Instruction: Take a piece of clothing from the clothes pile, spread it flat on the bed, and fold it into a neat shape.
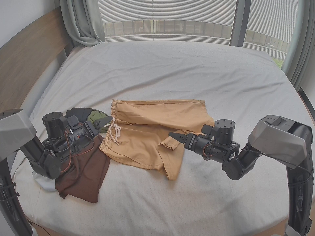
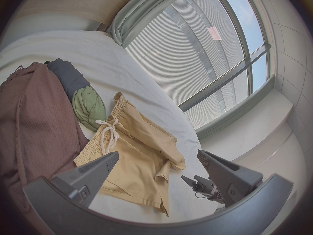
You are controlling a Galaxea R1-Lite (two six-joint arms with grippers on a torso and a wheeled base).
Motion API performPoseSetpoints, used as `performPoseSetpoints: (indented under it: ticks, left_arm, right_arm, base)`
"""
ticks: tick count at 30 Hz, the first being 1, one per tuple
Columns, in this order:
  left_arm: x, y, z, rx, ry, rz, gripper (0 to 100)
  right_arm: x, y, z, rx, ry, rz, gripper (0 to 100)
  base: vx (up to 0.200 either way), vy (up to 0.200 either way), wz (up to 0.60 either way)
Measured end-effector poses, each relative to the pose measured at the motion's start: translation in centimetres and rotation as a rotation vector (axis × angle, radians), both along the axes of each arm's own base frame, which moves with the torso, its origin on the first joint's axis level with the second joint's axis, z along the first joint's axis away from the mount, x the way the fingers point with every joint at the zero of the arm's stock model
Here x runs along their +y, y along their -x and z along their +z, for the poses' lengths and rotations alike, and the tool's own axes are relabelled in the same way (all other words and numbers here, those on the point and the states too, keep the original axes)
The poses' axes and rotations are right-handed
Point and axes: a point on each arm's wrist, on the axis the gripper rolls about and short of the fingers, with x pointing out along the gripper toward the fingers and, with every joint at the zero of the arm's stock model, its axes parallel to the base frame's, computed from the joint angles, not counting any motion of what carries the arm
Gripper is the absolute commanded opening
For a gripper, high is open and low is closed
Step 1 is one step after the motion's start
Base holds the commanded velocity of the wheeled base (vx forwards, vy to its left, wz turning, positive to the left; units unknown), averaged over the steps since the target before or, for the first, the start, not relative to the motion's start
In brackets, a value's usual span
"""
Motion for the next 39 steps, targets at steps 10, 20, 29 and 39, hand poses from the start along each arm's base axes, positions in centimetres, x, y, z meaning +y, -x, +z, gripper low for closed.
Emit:
performPoseSetpoints:
  ticks: [10, 20, 29, 39]
  left_arm:
    - [0.5, -0.2, -0.2, 0.004, 0.000, 0.012, 100]
    - [0.5, -0.2, -0.4, 0.009, -0.001, 0.011, 100]
    - [0.5, -0.3, -0.5, 0.011, -0.001, 0.010, 100]
    - [0.5, -0.4, -0.5, 0.007, 0.001, 0.010, 100]
  right_arm:
    - [1.5, 0.3, -1.7, 0.080, -0.043, 0.006, 100]
    - [2.3, 0.1, -3.3, 0.213, -0.079, -0.051, 100]
    - [3.3, -0.9, -3.4, 0.242, -0.135, -0.067, 100]
    - [3.8, -2.2, -3.5, 0.315, -0.194, -0.128, 100]
  base:
    - [0.000, 0.000, 0.00]
    - [0.000, 0.000, 0.00]
    - [0.000, 0.000, 0.00]
    - [0.000, 0.000, 0.00]
